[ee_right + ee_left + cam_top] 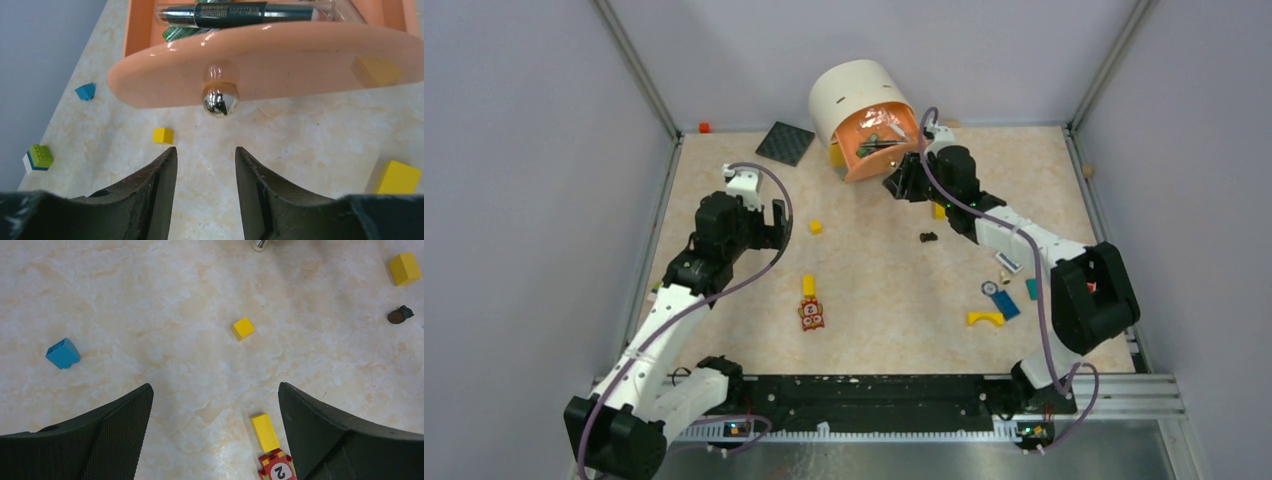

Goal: Organize the makeup
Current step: Close the drawer in the storage box.

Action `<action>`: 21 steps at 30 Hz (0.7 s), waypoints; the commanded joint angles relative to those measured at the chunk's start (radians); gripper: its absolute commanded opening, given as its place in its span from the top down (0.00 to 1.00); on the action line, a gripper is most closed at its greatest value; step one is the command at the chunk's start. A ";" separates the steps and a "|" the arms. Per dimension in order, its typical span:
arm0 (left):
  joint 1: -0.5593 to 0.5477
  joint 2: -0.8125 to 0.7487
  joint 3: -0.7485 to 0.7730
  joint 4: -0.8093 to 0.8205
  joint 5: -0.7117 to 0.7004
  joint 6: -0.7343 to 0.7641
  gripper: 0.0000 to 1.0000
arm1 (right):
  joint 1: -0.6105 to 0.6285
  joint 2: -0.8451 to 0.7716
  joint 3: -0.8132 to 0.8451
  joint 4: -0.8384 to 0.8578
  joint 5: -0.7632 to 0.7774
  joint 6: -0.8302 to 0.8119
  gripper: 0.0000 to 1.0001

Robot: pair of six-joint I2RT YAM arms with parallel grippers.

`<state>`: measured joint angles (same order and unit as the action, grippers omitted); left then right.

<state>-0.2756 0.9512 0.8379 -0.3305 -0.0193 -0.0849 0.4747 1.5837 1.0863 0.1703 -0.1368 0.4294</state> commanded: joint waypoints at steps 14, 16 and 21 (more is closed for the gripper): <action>0.001 -0.063 -0.008 0.047 0.003 0.030 0.01 | -0.016 0.149 0.299 -0.100 0.059 -0.101 0.56; 0.000 -0.064 -0.011 0.047 0.004 0.030 0.01 | -0.017 0.158 0.321 -0.105 0.056 -0.115 0.59; 0.001 -0.059 -0.009 0.048 0.014 0.029 0.01 | -0.018 0.187 0.378 -0.123 0.034 -0.157 0.79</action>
<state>-0.2756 0.9070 0.8352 -0.3267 -0.0154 -0.0696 0.4679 1.7508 1.3716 0.0235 -0.0982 0.3286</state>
